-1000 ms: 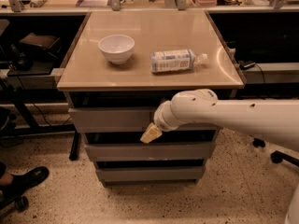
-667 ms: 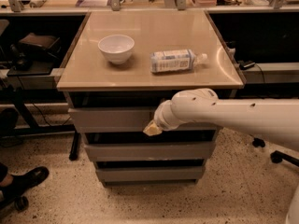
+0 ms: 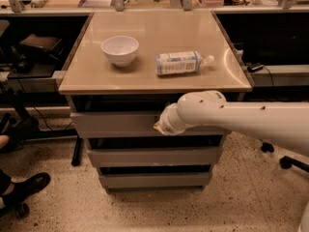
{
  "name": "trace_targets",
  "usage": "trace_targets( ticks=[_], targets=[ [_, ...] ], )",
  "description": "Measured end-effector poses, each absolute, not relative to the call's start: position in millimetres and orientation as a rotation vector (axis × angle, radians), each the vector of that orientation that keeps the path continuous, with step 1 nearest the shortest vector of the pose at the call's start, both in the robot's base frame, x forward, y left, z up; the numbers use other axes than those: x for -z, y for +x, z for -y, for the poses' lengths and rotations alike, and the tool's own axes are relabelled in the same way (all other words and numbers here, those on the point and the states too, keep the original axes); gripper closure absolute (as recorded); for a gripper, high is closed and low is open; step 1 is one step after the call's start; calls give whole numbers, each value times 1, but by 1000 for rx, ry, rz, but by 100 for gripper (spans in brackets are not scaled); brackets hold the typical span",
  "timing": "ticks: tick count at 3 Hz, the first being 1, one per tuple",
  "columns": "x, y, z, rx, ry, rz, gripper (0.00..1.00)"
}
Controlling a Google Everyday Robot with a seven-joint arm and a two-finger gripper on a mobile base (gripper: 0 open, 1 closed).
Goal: Open top drawer
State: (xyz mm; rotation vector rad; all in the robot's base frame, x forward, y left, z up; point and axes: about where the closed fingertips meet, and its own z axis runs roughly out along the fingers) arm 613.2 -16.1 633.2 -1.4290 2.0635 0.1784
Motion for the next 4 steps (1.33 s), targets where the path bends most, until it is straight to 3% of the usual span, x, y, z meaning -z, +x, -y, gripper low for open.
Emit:
trace_targets(
  ticks=[1, 4],
  targets=[
    [-640, 613, 18, -178, -1429, -2064, 100],
    [-665, 607, 23, -151, -1411, -2043, 100]
  ],
)
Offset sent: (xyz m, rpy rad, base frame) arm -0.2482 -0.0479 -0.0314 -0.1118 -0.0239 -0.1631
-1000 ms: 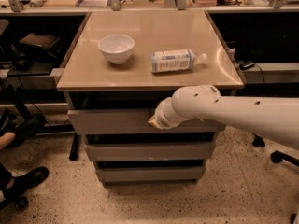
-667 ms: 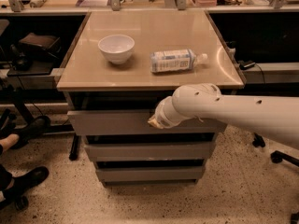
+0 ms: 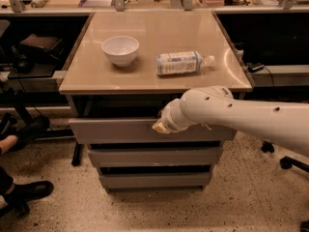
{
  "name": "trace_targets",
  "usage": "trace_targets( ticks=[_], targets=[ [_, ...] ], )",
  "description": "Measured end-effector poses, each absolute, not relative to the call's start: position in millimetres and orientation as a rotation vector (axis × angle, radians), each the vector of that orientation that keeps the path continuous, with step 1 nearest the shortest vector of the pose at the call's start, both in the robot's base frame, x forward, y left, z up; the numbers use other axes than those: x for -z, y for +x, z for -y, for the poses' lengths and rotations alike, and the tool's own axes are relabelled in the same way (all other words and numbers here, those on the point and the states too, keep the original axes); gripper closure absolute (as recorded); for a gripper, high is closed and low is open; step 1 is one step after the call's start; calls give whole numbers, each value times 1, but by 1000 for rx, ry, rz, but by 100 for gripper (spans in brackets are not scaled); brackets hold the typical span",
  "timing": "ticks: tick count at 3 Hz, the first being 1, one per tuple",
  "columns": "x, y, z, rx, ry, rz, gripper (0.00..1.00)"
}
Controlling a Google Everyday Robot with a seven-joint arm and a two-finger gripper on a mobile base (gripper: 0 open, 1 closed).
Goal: Open top drawer
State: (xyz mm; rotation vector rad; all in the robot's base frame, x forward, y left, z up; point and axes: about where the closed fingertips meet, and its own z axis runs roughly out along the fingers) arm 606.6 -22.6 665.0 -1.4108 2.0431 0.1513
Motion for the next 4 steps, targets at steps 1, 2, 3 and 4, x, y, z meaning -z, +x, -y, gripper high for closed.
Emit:
trace_targets(
  ticks=[1, 2, 3, 4],
  targets=[
    [-665, 606, 23, -151, -1411, -2043, 100],
    [-661, 594, 28, -151, -1419, -2044, 100],
    [-664, 593, 29, -151, -1419, -2044, 100],
    [-667, 592, 29, -152, -1418, -2044, 100]
  ],
)
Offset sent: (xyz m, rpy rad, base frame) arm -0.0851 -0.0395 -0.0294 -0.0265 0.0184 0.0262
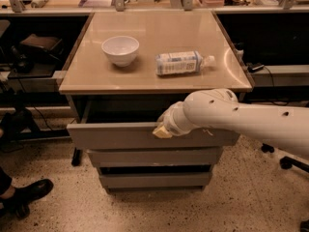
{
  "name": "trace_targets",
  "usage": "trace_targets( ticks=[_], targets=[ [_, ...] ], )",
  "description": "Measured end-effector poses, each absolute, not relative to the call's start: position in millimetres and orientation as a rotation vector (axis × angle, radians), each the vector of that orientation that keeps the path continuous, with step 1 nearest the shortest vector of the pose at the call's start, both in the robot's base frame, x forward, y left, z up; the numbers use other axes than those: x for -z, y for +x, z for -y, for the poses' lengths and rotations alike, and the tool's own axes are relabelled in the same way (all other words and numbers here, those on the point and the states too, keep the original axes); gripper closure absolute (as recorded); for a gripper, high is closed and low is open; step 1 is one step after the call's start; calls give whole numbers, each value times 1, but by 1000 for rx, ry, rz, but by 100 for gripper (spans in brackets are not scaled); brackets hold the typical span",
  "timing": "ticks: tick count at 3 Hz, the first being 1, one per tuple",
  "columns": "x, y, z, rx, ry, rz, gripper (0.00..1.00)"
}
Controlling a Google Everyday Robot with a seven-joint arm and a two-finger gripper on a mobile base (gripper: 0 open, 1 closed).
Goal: Open top drawer
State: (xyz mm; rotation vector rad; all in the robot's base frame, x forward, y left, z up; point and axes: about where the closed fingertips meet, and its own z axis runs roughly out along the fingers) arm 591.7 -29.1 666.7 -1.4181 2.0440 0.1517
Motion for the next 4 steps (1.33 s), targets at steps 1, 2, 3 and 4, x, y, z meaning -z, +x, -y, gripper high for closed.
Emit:
trace_targets(
  ticks=[1, 2, 3, 4],
  targets=[
    [-670, 571, 33, -154, -1390, -2027, 100],
    [-668, 567, 37, -159, -1382, -2028, 100],
    [-671, 561, 37, -163, -1376, -2016, 100],
    [-673, 561, 37, -163, -1376, -2015, 100]
  ],
)
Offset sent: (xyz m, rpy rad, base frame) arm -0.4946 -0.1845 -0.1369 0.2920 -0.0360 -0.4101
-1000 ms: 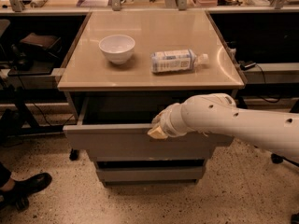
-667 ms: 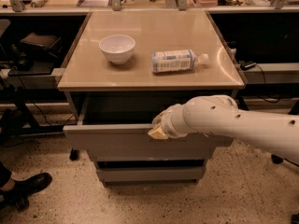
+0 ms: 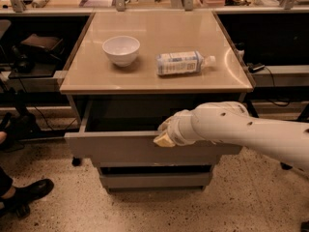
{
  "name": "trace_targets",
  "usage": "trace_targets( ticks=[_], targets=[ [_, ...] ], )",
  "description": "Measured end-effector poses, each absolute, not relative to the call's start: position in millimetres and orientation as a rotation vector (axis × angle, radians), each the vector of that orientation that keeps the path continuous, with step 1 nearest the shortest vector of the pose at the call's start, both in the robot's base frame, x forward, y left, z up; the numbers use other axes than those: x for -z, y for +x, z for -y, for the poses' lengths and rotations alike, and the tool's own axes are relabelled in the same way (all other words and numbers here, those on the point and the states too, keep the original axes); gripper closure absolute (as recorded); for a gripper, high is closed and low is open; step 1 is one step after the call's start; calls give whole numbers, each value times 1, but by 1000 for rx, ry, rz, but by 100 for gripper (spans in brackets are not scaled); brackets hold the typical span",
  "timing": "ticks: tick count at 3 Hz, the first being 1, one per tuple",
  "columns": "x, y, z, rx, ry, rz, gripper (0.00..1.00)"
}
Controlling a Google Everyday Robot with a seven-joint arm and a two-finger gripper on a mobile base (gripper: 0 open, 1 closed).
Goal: Open top drawer
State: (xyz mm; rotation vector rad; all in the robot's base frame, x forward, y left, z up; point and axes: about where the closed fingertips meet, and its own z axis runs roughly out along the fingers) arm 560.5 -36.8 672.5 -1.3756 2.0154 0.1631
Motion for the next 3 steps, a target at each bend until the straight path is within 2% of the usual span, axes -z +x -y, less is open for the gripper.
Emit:
trace_targets(
  ticks=[3],
  targets=[
    [-667, 533, 42, -167, -1363, -1989, 100]
  ],
)
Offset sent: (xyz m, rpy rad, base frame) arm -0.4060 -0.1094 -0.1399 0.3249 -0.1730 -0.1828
